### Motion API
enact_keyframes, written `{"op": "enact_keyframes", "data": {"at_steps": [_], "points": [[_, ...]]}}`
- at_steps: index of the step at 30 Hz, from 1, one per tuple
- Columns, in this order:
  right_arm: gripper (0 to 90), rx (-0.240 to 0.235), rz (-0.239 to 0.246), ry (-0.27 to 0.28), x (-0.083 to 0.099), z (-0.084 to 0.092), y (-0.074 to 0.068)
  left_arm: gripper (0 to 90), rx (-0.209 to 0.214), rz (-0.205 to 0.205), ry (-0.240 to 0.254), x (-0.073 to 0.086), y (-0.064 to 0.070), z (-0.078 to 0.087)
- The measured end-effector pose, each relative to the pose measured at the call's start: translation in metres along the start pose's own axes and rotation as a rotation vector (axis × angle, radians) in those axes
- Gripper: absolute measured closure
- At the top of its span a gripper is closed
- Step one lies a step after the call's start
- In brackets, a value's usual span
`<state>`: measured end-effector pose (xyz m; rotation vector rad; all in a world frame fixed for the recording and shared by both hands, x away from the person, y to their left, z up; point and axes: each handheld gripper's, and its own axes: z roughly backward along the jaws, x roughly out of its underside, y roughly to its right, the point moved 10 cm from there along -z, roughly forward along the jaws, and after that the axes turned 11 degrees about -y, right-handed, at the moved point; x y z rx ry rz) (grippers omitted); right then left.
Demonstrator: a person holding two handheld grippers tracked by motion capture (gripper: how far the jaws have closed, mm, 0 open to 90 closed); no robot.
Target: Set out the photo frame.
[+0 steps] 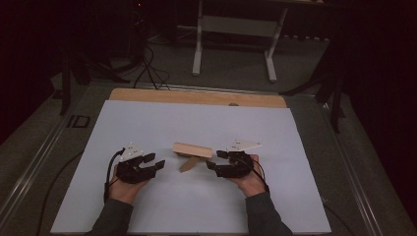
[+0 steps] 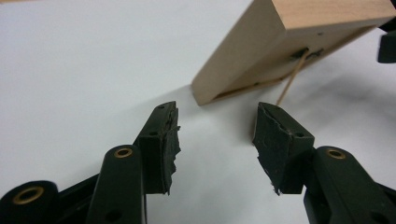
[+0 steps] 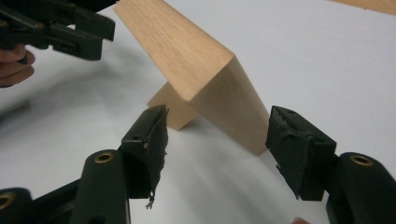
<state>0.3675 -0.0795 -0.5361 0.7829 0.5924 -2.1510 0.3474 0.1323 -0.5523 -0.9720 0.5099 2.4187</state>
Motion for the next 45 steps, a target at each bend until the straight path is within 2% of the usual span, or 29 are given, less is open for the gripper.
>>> {"op": "enact_keyframes", "data": {"at_steps": [3, 7, 20, 26, 39, 45], "points": [[35.5, -0.024, 0.001, -0.016, 0.002, 0.0, -0.002, 49.3, -0.019, -0.013, -0.006, 0.0, 0.001, 0.001], [33.2, -0.023, 0.008, -0.013, 0.001, 0.003, -0.001, 49.3, -0.035, -0.032, -0.007, -0.002, 0.003, 0.003], [34.9, 0.05, 0.013, -0.017, 0.003, 0.012, 0.011, 49.3, -0.047, -0.023, 0.018, -0.007, 0.002, 0.012], [35.6, 0.066, -0.007, 0.001, 0.003, 0.02, 0.018, 49.3, -0.048, -0.031, 0.03, -0.01, 0.004, 0.015], [52.8, 0.107, -0.058, 0.051, 0.0, 0.028, 0.031, 50.1, -0.036, -0.039, 0.053, -0.017, 0.011, 0.021], [54.9, 0.118, -0.069, 0.072, -0.003, 0.027, 0.032, 51.3, -0.025, -0.045, 0.059, -0.022, 0.014, 0.022]]}}
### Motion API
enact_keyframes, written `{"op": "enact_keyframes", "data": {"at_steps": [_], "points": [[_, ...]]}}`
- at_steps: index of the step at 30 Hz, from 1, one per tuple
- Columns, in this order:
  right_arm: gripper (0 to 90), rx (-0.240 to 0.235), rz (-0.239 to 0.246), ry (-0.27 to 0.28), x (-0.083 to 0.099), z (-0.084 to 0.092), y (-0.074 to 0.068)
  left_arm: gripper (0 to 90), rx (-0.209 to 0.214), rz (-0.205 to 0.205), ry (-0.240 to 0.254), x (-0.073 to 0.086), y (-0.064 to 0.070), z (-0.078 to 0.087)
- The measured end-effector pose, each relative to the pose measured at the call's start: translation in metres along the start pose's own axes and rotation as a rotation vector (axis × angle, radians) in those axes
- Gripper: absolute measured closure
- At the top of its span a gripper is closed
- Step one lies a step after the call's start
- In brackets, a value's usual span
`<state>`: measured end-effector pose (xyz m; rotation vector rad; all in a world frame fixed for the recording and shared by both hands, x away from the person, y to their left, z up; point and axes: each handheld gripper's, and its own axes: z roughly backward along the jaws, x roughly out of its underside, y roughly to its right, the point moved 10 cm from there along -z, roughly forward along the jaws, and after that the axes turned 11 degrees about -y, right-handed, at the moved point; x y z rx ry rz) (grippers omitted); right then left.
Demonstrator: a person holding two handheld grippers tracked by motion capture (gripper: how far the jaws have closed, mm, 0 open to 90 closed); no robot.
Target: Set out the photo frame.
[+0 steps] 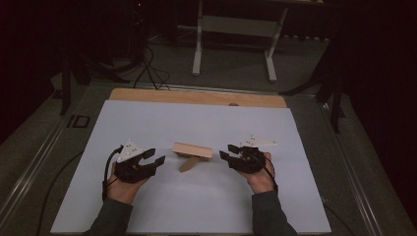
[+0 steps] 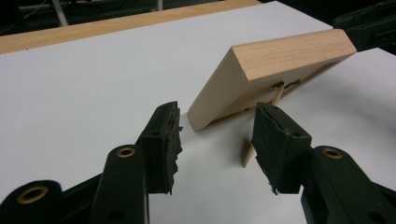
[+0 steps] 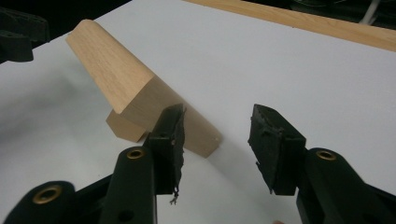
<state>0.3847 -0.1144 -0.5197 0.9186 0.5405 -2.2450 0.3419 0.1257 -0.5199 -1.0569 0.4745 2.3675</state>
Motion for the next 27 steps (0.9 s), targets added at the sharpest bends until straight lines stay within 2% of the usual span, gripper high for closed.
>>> {"op": "enact_keyframes", "data": {"at_steps": [4, 9, 17, 27], "points": [[58.1, 0.011, -0.013, -0.005, 0.0, -0.003, 0.002, 52.5, 0.008, -0.008, 0.004, -0.003, 0.003, 0.0], [65.5, -0.005, -0.021, -0.004, -0.001, -0.009, 0.001, 54.2, 0.016, -0.014, 0.005, -0.006, 0.006, -0.001], [75.7, -0.001, -0.032, -0.001, -0.004, -0.02, -0.001, 57.4, 0.029, -0.037, -0.002, -0.009, 0.015, -0.006], [84.5, 0.008, -0.065, 0.006, -0.005, -0.032, 0.001, 68.2, 0.038, -0.061, -0.008, -0.014, 0.024, -0.014]]}}
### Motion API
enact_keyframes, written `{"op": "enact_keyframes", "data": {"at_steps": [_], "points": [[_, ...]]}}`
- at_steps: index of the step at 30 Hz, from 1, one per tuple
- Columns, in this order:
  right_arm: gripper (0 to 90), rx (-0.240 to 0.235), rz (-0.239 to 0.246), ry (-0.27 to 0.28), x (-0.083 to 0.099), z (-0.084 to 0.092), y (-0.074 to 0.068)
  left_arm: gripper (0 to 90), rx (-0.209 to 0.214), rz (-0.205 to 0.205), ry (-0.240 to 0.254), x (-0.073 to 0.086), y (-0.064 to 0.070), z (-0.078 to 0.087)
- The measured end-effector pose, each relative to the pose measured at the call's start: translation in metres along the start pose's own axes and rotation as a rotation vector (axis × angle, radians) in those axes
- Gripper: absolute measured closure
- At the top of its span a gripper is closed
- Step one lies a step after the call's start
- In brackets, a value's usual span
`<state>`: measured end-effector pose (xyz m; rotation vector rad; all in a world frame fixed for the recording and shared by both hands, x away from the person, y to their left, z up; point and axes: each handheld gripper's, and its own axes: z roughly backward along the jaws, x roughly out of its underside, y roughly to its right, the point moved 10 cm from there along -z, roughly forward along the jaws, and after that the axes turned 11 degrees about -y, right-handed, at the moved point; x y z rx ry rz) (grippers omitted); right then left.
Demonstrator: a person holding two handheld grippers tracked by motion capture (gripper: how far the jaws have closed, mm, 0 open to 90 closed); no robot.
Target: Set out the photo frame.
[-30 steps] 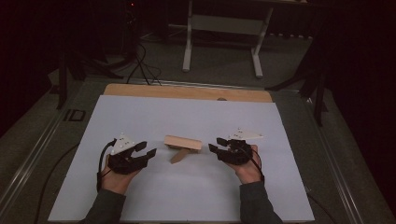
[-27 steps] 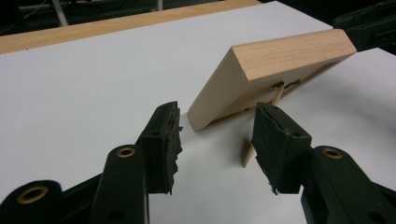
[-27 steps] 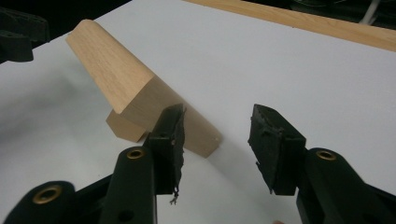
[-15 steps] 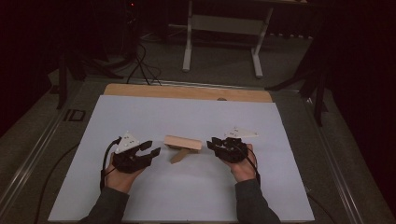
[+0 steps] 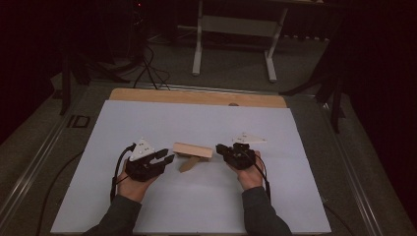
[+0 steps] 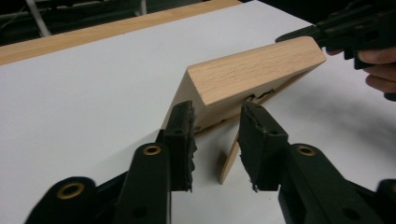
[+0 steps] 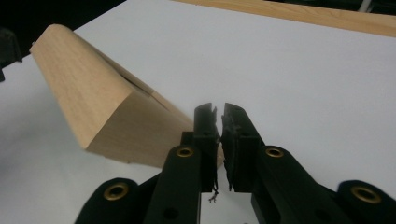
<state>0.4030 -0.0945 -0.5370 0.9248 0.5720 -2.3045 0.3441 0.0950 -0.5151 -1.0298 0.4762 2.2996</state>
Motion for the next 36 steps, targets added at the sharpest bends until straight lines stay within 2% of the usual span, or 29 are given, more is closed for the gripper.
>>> {"op": "enact_keyframes", "data": {"at_steps": [4, 5, 11, 21, 36], "points": [[88.0, -0.005, -0.027, 0.012, -0.002, -0.003, 0.001, 73.7, 0.008, -0.015, -0.009, 0.0, 0.004, -0.004], [89.0, -0.013, -0.038, 0.018, -0.004, -0.004, 0.001, 77.9, 0.009, -0.017, -0.009, 0.0, 0.005, -0.005], [89.3, -0.02, -0.032, 0.032, -0.011, -0.006, -0.003, 89.1, 0.01, -0.019, -0.028, 0.0, 0.007, -0.014], [89.3, -0.035, -0.01, 0.047, -0.02, -0.004, -0.009, 89.5, 0.001, -0.03, -0.075, 0.004, 0.008, -0.026], [89.4, -0.066, 0.023, 0.052, -0.021, -0.002, -0.019, 89.4, -0.009, -0.02, -0.089, 0.004, 0.004, -0.032]]}}
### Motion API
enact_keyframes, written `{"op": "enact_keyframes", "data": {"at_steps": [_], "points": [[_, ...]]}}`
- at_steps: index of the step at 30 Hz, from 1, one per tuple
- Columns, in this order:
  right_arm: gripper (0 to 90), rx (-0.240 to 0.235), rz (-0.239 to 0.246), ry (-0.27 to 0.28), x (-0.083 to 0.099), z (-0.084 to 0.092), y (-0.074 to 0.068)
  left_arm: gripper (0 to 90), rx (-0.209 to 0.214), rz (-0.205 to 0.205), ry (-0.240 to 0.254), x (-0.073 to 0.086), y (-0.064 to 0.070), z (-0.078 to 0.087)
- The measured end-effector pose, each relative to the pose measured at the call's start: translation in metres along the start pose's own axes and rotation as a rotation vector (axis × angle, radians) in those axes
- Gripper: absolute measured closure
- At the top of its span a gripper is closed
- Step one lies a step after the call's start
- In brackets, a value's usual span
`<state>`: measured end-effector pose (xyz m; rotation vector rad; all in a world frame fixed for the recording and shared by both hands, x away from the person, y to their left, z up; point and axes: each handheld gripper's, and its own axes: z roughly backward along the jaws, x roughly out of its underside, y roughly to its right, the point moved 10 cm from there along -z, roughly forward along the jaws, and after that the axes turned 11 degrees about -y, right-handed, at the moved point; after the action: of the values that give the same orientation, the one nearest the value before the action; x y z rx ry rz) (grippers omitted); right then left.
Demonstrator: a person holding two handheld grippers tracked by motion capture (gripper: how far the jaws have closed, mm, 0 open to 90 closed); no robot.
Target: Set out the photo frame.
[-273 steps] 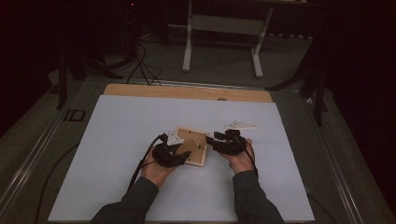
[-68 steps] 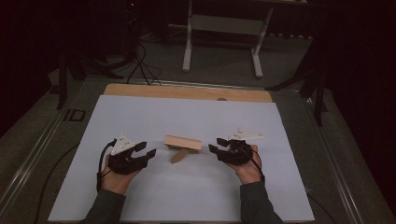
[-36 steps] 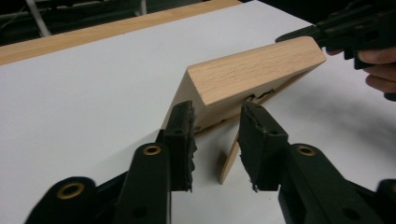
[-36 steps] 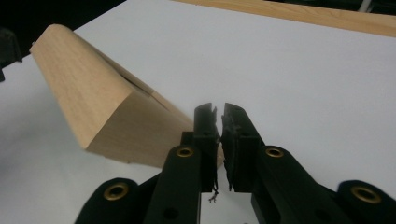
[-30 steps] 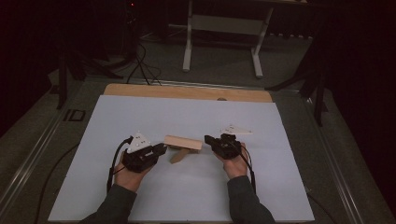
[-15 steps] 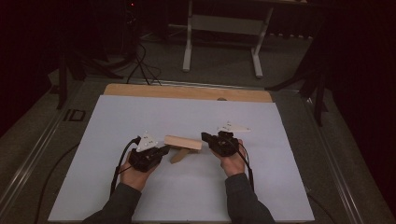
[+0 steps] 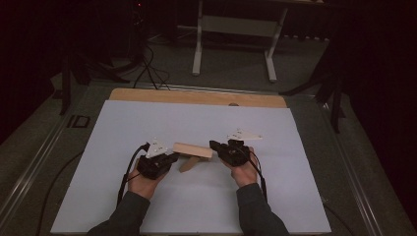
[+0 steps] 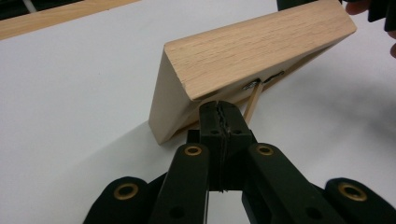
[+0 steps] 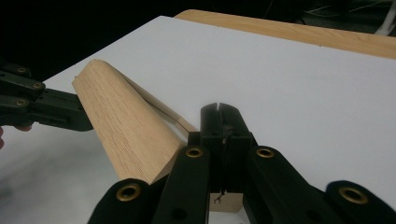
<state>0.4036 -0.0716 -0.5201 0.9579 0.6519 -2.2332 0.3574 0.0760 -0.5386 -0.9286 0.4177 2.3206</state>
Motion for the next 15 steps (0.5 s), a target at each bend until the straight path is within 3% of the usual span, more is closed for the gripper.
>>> {"op": "enact_keyframes", "data": {"at_steps": [15], "points": [[89.5, -0.004, 0.021, -0.006, 0.0016, 0.0032, -0.0022, 89.5, -0.001, -0.001, -0.008, -0.0042, 0.0002, -0.0045]]}}
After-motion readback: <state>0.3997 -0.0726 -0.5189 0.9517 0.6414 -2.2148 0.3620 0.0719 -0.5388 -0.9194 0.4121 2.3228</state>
